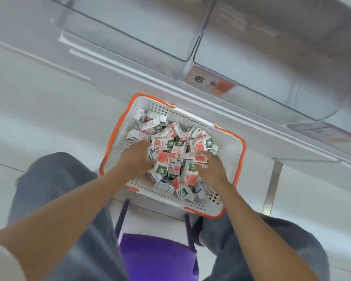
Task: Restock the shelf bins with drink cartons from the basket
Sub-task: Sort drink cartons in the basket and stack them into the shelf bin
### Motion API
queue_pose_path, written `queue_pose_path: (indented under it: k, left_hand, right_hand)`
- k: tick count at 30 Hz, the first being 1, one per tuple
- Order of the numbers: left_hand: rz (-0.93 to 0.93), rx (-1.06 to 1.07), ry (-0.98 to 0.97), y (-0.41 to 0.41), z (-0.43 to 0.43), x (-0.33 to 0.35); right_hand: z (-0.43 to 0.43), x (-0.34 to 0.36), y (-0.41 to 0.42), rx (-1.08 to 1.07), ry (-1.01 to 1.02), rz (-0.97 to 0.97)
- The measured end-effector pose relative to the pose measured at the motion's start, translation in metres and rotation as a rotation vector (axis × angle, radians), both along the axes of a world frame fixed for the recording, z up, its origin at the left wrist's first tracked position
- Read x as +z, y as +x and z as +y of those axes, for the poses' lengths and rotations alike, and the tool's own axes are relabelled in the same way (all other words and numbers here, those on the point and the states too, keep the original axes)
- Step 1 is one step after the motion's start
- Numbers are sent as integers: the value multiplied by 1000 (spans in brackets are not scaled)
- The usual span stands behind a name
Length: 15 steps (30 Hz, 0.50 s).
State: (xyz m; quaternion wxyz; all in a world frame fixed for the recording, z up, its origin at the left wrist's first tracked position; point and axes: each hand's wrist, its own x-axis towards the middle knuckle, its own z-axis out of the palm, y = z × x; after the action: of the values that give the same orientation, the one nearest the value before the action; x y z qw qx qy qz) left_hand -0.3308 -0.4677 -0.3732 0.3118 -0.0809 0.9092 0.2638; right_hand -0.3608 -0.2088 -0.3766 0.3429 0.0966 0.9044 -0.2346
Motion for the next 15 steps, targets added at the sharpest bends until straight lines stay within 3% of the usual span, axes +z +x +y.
queue_pose_path:
  k: [9,15]
  left_hand:
    - [148,-62,4,-13,28,-86]
    - [248,-99,32,4,33,-70]
  right_hand:
    - [24,-101,-32,-57,-62,266]
    - [32,-96,-17,-175,-195,284]
